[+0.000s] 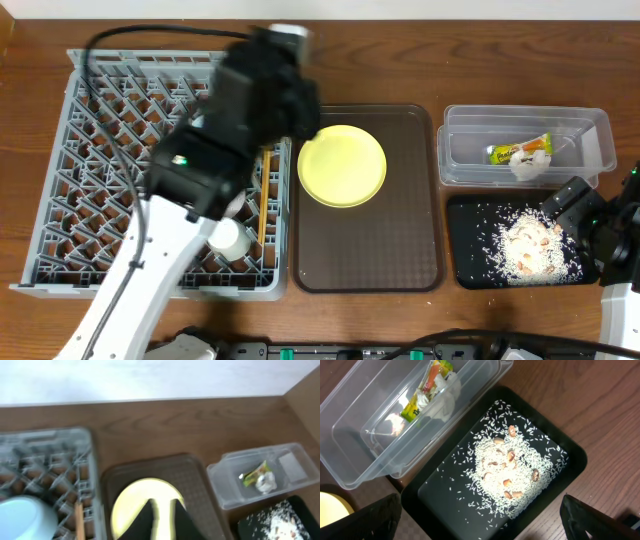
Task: Sort waste into correct bins and load items into the dishwasher
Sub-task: 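Grasp the yellow plate edge with the left gripper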
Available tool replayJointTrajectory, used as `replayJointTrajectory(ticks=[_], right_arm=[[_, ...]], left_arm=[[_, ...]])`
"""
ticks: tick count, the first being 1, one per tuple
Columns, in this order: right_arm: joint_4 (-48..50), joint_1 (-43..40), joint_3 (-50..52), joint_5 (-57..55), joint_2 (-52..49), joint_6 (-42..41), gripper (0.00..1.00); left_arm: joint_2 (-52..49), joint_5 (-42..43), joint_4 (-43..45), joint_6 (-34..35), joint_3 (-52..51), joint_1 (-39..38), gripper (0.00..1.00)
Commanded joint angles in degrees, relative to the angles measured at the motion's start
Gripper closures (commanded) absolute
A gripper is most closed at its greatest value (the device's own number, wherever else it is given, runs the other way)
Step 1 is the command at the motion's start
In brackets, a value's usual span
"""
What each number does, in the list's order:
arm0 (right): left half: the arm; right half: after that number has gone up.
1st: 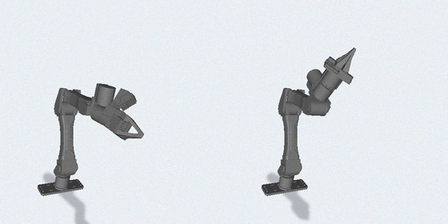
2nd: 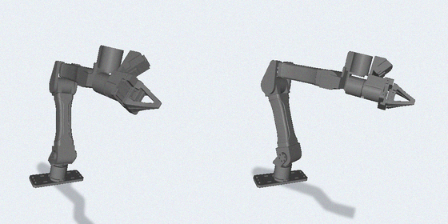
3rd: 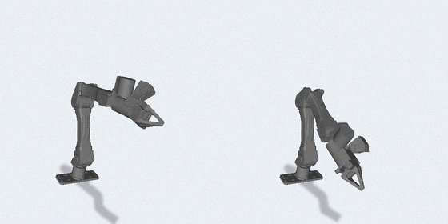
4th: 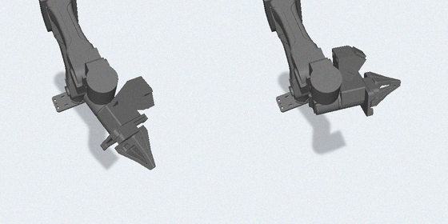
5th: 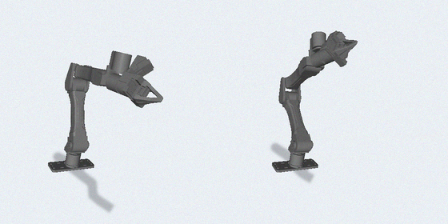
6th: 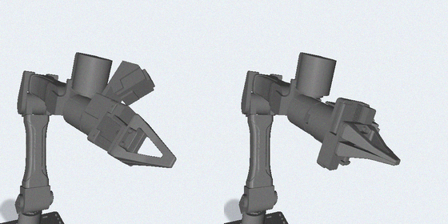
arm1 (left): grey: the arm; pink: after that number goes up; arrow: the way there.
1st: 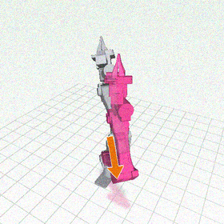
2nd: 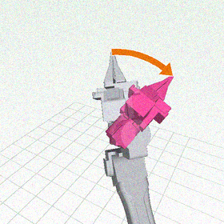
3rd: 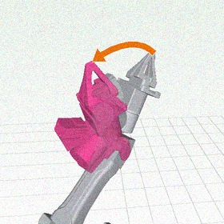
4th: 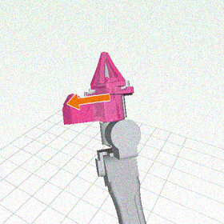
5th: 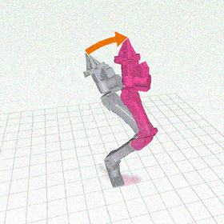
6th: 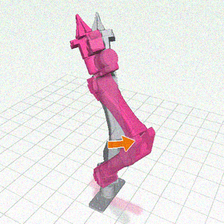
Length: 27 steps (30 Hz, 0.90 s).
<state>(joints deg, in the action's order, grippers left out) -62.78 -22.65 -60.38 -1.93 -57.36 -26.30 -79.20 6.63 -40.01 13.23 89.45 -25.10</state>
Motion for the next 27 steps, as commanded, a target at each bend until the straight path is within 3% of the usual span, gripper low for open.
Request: replayJointTrajectory(ticks=[1,4,7,10,20,27], right_arm=[[-0.02,-0.31,-0.63,-0.39,0.02,0.66,0.01],[-0.02,-0.31,-0.63,-0.39,0.02,0.66,0.01],[-0.02,-0.31,-0.63,-0.39,0.02,0.66,0.01],[-0.02,-0.31,-0.63,-0.39,0.02,0.68,0.01],[-0.02,-0.31,-0.61,-0.39,0.02,0.66,0.01],[-0.02,-0.31,-0.61,-0.39,0.02,0.66,0.01]], left_arm=[[-2.36,5.79,-3.54,-0.52,-0.48,1.95,0.57],[-4.68,5.81,-5.20,-0.50,-1.70,1.51,0.55],[-8.79,5.79,-5.11,-0.50,-3.56,-0.13,0.77],[-14.71,5.81,-4.92,-0.50,-4.13,-2.10,0.87],[-43.80,6.49,2.78,-0.46,-4.11,-12.70,0.88],[-46.62,16.68,3.06,-1.97,-3.91,-17.22,0.89]])
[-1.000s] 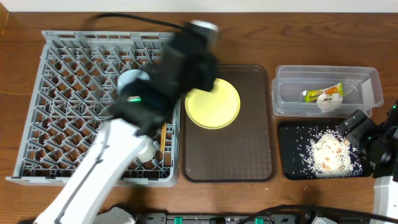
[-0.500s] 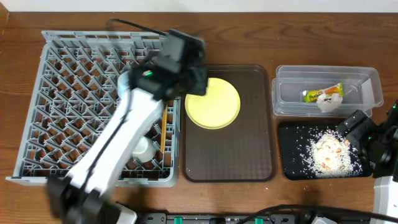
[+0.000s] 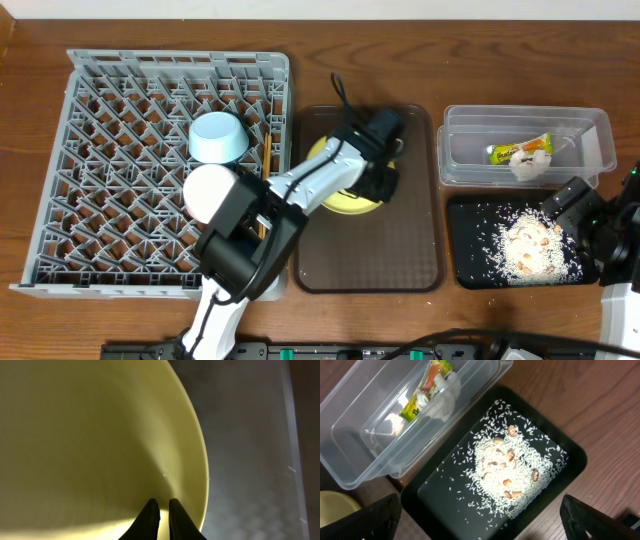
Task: Sort waste into correct bins and load items into the dishwasher
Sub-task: 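Grasp the yellow plate edge with the left gripper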
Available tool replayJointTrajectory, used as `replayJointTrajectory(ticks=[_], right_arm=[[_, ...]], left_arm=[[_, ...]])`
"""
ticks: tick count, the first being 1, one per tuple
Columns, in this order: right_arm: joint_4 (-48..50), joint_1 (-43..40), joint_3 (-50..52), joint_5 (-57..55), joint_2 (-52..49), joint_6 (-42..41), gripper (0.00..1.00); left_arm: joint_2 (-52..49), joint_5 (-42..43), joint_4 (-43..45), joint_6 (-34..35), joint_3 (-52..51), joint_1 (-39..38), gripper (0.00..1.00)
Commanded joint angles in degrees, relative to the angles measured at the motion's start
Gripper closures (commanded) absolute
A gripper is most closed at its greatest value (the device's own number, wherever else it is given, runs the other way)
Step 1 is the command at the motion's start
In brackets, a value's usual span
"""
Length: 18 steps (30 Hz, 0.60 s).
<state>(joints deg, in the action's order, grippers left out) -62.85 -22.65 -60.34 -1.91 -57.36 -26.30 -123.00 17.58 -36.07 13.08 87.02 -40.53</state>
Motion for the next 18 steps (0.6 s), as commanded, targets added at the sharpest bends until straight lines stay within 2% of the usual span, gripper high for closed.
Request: replayJointTrajectory(ticks=[1,9,13,16,18], right_arm=[[0.04,-0.31,-0.66,-0.42,0.02,0.66,0.01],[0.04,-0.31,-0.66,-0.42,0.02,0.66,0.01],[0.04,-0.31,-0.68,-0.42,0.02,0.66,0.01],[0.04,-0.31,-0.68,-0.42,0.02,0.66,0.01],[0.04,-0.31,-0.66,-0.42,0.02,0.66,0.01]], left_arm=[[-2.43,5.99,-0.94,-2.14,-1.16,-2.21,0.88],[3.10,5.86,-0.90,-2.62,0.90,-2.38,0.88],[9.33,-2.27,-1.18,-3.23,0.96,-2.29,0.83],[13.88,-13.40,-2.51,-3.21,0.96,-2.23,0.57],[15.78,-19.30,-3.72,-3.19,0.96,-2.23,0.50]])
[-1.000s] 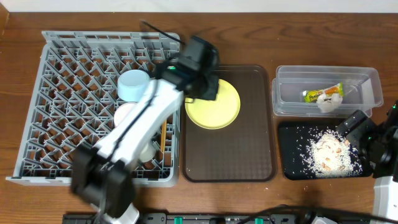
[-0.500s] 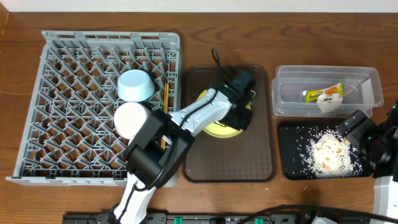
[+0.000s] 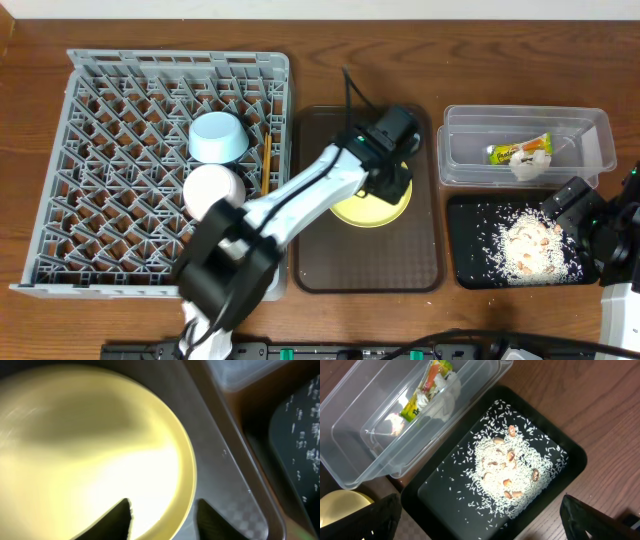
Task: Sort waste into correct bins and load items into the dishwasher
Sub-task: 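Grasp the yellow plate edge with the left gripper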
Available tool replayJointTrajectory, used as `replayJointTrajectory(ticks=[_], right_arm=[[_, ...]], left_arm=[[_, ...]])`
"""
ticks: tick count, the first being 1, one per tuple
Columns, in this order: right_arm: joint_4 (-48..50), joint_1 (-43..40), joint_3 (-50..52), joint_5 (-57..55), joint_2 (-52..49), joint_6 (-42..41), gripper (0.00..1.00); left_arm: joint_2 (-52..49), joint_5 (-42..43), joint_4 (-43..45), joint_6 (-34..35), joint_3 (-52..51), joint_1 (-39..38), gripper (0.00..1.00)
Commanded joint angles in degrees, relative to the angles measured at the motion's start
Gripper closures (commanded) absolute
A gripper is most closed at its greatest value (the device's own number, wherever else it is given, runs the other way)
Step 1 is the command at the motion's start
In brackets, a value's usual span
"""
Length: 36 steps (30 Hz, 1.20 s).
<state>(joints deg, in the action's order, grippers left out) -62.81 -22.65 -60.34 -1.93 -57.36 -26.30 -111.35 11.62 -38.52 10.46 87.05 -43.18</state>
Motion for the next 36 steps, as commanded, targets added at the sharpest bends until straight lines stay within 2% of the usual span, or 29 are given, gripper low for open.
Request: replayJointTrajectory(ticks=[1,4,8,12,20,30,33,36], right_arm=[[0.00,-0.31,-0.68,-0.39,0.02,0.66,0.01],[0.00,-0.31,-0.66,-0.39,0.02,0.66,0.01],[0.00,-0.31,-0.68,-0.39,0.02,0.66,0.01],[0.00,-0.31,-0.68,-0.39,0.02,0.66,0.01],[0.00,-0.31,-0.66,-0.39,0.02,0.66,0.01],[0.00,-0.31,-0.68,-0.39,0.02,0.66,0.01],[0.00,-0.31,-0.68,-0.39,0.02,0.66,0.01],[0.00,-0.31,-0.68,-0.39,0.02,0.66,0.01]], left_arm=[[4.94,-16.81,-2.23,-0.55,0.94,0.42,0.47],[5.35,-21.94,-4.79,-0.11,0.94,0.63,0.37],[4.33,-21.29,-7.28,-0.15,-0.20,2.12,0.27],[3.58,-19.08,-7.63,-0.15,-2.58,5.16,0.27],[1.81,-5.07,-4.94,-1.03,-7.43,12.13,0.28],[-4.24,0.90,-0.04,-1.44,-11.17,12.76,0.28],[-7.02,2.54,1.20,-1.44,-11.19,12.61,0.36],[-9.79,2.51,2.25,-1.42,-11.19,12.61,0.57]])
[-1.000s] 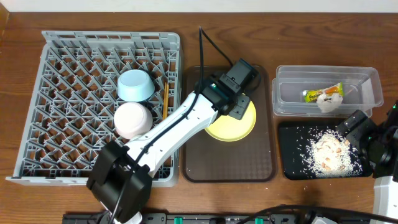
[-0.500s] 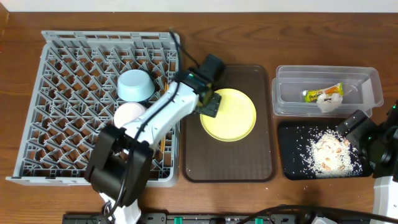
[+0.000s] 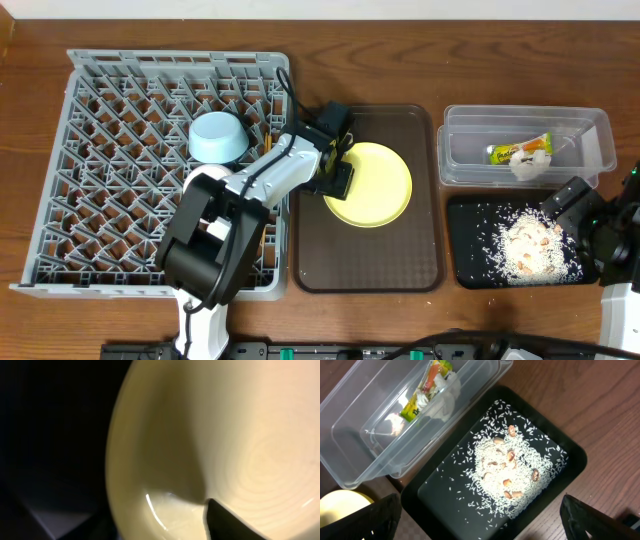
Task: Sort waste into correct bins and load items into the dishwasher
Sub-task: 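Grasp the yellow plate edge with the left gripper, then lift the yellow plate on edge and carry it over the rack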
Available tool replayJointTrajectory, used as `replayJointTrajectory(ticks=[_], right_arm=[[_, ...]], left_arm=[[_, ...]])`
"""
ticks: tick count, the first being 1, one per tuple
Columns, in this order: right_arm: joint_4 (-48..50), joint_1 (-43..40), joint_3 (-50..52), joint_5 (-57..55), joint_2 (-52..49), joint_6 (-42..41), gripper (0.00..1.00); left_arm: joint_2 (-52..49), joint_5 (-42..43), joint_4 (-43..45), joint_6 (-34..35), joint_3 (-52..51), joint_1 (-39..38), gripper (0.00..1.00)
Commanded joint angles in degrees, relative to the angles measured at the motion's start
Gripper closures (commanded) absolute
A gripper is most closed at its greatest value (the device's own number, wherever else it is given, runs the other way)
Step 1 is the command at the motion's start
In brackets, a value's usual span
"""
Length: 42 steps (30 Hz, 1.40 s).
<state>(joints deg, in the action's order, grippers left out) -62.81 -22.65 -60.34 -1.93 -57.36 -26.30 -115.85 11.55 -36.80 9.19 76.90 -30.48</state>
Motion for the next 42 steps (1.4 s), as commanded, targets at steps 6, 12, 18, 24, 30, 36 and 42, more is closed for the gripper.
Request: replayJointTrajectory(ticks=[6,12,18,24,30,36,42], right_arm=[[0.00,-0.31,-0.68,-0.39,0.02,0.66,0.01],[0.00,-0.31,-0.68,-0.39,0.02,0.66,0.01],[0.00,-0.31,-0.68,-0.39,0.02,0.66,0.01],[0.00,-0.31,-0.68,-0.39,0.02,0.66,0.01],[0.00,-0.31,-0.68,-0.39,0.02,0.66,0.01],[0.00,-0.31,-0.66,-0.39,0.02,0.66,0.01],[0.00,-0.31,-0.68,-0.39,0.02,0.66,0.01]], left_arm=[[-7.52,1.53,1.09,-0.15,-1.01,-0.07,0.92],[1.01,-6.84,-2.03,0.92,1.36,-0.09,0.93],[16.94,-10.14,-2.12,0.96,1.44,-0.13,0.93],[30.95,-25.03,-2.54,0.90,1.44,-0.11,0.93],[39.12,-50.27,-2.78,-1.57,1.44,-0.11,0.93],[39.95,-63.10,-2.80,-6.01,1.20,-0.11,0.93],[37.05,-63.65,-2.99,-5.99,0.79,-0.07,0.93]])
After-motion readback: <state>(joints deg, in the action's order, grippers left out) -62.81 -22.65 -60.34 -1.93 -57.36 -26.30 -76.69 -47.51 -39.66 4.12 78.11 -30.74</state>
